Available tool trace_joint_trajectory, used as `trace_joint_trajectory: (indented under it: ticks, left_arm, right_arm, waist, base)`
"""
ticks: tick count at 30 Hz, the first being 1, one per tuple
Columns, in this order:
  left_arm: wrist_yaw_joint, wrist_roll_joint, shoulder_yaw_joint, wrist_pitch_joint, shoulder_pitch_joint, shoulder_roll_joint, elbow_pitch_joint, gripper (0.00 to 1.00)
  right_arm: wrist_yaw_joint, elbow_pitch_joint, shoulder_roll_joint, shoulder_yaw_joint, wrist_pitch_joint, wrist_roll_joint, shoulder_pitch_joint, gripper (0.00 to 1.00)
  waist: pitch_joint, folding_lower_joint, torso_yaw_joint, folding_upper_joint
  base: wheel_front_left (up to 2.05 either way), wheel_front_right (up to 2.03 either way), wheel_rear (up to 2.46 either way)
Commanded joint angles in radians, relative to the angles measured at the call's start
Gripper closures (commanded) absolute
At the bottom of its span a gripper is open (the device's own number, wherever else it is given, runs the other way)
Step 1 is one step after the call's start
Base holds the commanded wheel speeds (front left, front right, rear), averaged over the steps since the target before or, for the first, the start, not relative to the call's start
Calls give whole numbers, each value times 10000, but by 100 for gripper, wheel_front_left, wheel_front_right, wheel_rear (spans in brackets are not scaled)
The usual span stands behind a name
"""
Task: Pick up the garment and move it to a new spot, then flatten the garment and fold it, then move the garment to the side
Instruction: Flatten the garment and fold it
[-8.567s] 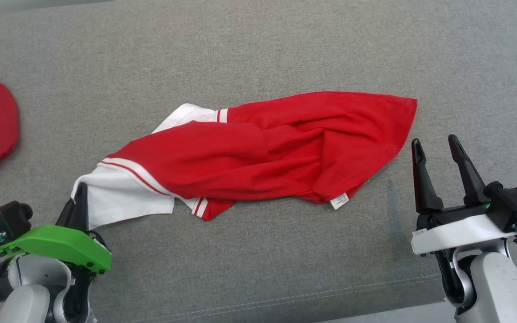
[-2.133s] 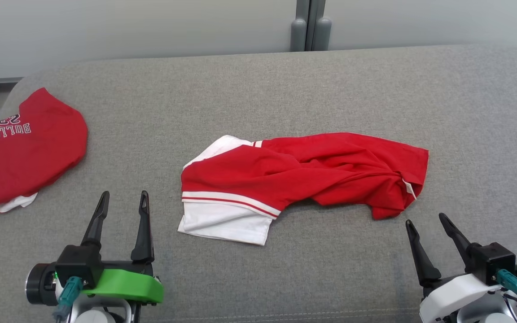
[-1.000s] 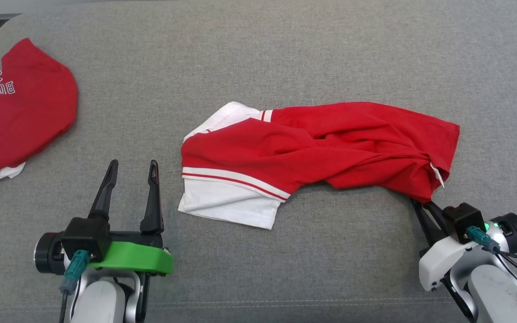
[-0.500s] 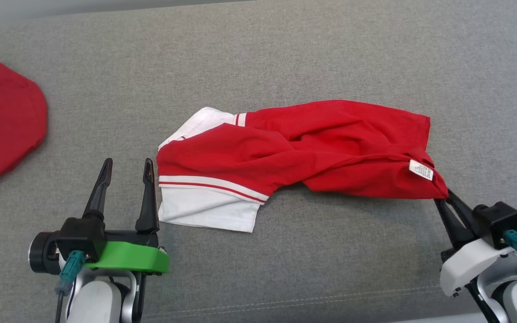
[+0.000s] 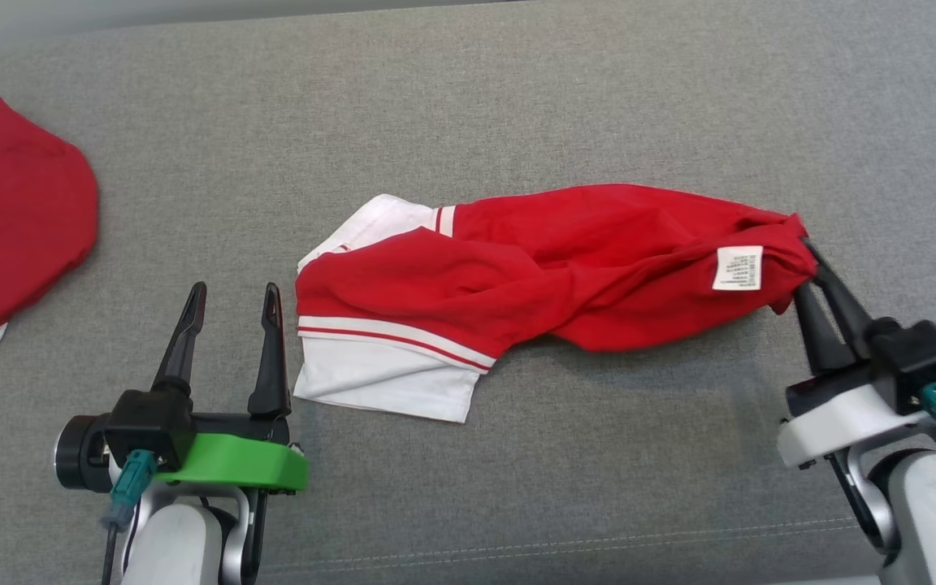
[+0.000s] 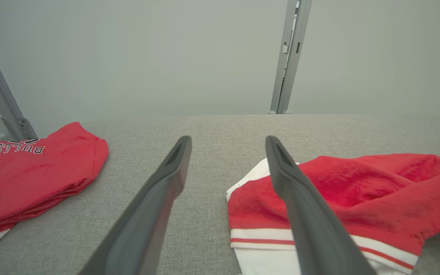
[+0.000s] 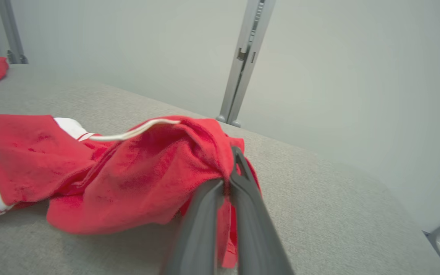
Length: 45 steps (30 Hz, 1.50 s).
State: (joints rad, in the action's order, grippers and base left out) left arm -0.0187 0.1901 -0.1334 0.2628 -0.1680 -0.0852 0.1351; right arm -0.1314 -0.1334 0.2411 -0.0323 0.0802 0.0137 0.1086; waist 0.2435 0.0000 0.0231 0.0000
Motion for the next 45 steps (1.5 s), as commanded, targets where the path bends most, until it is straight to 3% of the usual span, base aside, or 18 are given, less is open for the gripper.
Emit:
trace_joint_trajectory:
  ticks: [1, 7, 9, 14, 20, 25, 26, 27, 34, 40, 45]
  left_arm:
    - [-56, -7, -1, 25, -190, -11, 22, 0]
    - [-86, 34, -53, 16, -240, 32, 111, 0]
    - [-121, 41, -102, 14, -271, 67, 131, 0]
    - [-99, 67, -111, 16, -275, 122, 98, 0]
    - [-87, 71, -62, 14, -254, 168, 51, 0]
    - [-116, 47, -34, 15, -304, 186, 57, 0]
    - [-130, 37, -35, 16, -306, 187, 69, 0]
    - [-137, 23, -27, 15, -306, 188, 81, 0]
    - [-160, -42, 39, 16, -217, 180, 135, 0]
    - [-58, -72, 197, 16, 77, 67, 151, 0]
    - [6, -42, 307, 16, 188, -75, 131, 0]
  right_arm:
    - [14, 536, -5, -228, 239, 153, 319, 100]
    - [14, 2642, -183, -765, 1005, 196, 1192, 100]
    - [16, 3928, -256, -562, 1305, 288, 1632, 100]
    - [16, 5546, -245, 0, 1534, 486, 2106, 100]
    - [16, 6353, -152, 1038, 1710, 1335, 2241, 100]
    - [16, 6747, -442, 1740, 1789, 1949, 2083, 100]
    - [16, 6871, -517, 1801, 1797, 1978, 2047, 65]
    - [16, 6966, -626, 1869, 1807, 1945, 2041, 0]
    - [16, 6715, -792, 2250, 1845, 1324, 1420, 0]
    - [16, 4883, -954, 2656, 1832, 809, 425, 0]
    - [14, 3043, -1211, 2370, 1808, 32, -33, 0]
  waist:
    - [-9, 0, 94, 0]
    - [-19, 0, 298, 0]
    - [-2, 0, 431, 0]
    - [80, 0, 555, 0]
    - [206, 0, 531, 0]
    - [256, 0, 416, 0]
    - [257, 0, 395, 0]
    - [262, 0, 368, 0]
    - [181, 0, 242, 0]
    - [-48, 0, -47, 0]
    - [-329, 0, -238, 0]
  base:
    - [0, 0, 0]
    - [0, 0, 0]
    - [0, 0, 0]
    - [0, 0, 0]
    - [0, 0, 0]
    - [0, 0, 0]
    - [0, 0, 0]
    - [0, 0, 0]
    - [0, 0, 0]
    - [0, 0, 0]
    - [0, 0, 0]
